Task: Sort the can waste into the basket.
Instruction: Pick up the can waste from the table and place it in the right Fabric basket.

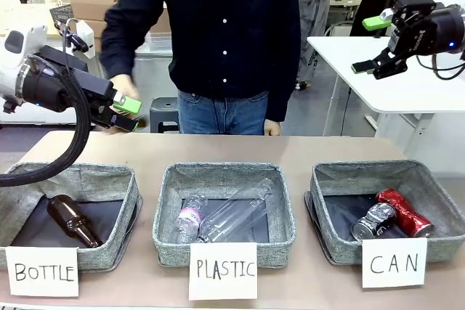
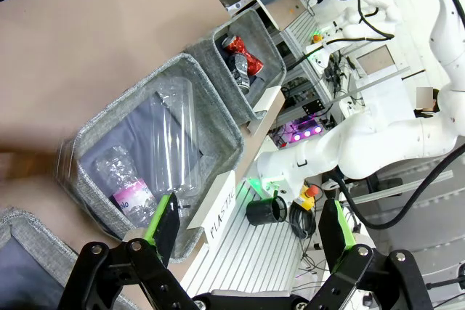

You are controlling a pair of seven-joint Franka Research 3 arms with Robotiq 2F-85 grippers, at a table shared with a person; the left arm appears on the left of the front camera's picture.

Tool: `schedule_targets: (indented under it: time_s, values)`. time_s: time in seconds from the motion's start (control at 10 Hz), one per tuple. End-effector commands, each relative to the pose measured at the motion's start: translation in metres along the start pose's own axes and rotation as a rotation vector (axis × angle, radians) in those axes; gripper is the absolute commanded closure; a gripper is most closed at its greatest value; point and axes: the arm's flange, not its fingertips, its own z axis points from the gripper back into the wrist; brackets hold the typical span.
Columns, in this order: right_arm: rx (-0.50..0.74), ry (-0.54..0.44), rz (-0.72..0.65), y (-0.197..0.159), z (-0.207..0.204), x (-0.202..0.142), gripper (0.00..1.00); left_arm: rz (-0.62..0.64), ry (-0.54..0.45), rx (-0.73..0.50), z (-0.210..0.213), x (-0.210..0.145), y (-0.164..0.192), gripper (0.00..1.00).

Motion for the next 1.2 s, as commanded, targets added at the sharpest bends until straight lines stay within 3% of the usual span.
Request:
schedule_targets:
  time_s: [0.0,1.1]
  values:
    - [0.005,0.005,0.022,0.0001,0.0007,0.0013,0.0,0.002,-0.02,-0.007,0.0017,0.0017,-0.0009,0.0]
    - [0.005,0.005,0.022,0.0001,0.0007,0.0013,0.0,0.002,-0.02,-0.007,0.0017,0.0017,-0.0009,0.0]
